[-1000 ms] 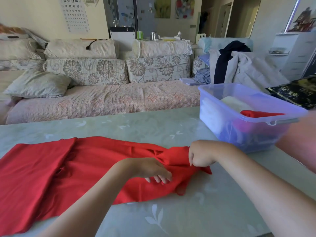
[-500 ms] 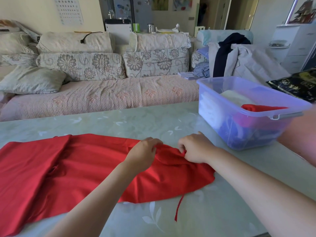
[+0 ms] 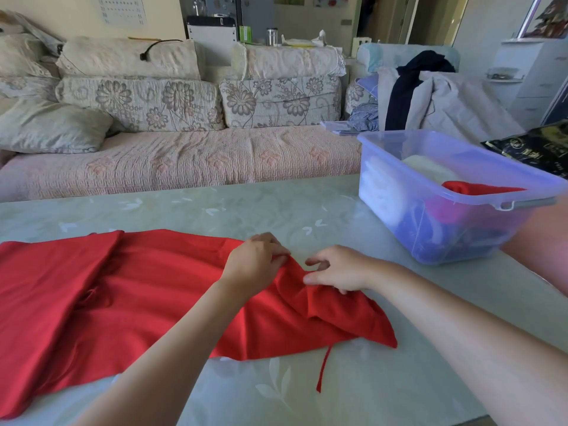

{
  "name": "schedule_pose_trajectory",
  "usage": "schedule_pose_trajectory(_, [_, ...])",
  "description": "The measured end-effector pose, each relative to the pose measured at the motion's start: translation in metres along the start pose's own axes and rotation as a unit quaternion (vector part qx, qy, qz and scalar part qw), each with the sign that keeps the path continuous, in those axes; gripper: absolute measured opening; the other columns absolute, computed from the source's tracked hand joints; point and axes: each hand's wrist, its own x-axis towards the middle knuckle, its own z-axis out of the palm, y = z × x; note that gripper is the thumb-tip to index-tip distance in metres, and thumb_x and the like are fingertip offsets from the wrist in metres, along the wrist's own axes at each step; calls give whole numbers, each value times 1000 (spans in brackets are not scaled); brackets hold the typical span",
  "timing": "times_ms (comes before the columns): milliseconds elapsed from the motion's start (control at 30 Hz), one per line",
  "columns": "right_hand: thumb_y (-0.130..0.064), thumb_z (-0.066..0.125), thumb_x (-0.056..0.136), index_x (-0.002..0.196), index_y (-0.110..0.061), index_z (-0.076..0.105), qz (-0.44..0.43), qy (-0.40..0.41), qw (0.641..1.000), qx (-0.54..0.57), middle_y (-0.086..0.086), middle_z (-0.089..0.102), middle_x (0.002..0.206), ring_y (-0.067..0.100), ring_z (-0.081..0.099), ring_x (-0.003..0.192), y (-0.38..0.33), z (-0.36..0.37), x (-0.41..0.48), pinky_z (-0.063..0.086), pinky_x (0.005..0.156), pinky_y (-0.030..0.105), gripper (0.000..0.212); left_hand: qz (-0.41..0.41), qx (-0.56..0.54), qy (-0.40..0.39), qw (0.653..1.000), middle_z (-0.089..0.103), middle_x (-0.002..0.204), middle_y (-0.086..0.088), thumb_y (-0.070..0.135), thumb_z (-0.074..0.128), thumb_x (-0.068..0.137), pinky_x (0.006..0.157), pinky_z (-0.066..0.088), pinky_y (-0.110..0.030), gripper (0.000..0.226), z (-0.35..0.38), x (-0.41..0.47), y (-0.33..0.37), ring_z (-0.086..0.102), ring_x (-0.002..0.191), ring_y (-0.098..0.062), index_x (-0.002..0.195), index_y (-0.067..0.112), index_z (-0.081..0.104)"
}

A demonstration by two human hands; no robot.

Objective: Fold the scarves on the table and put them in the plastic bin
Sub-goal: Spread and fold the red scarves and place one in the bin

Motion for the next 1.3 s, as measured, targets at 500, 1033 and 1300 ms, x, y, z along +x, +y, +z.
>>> schedule_pose_trajectory(500, [-17,69,69,120,-19,67,207,-6,915,-347,3,68,112,25,66,96,34,-60,-1,53,84,31,51,-122,-7,-1,993,71,100,4,18,53,89,71,44,-28,23,-13,40,-2,64,96,-22,101,28,71])
schedule_pose_trajectory(1033, [-35,77,79,76,-18,74,67,364,928,-40,1,69,78,24,64,80,27,-81,69,46,66,27,18,-137,-138,61,979,69,103,-5,7,52,85,71,51,-32,27,-10,118,8,65,83,-23,108,19,57])
schedule_pose_trajectory(1300, [-9,51,95,159,-23,9,15,246,968,-48,5,14,166,21,20,151,47,-51,100,23,120,49,78,16,-37,62,997,45,132,-9,1,55,76,96,46,-39,54,41,85,11,55,112,-32,127,18,54])
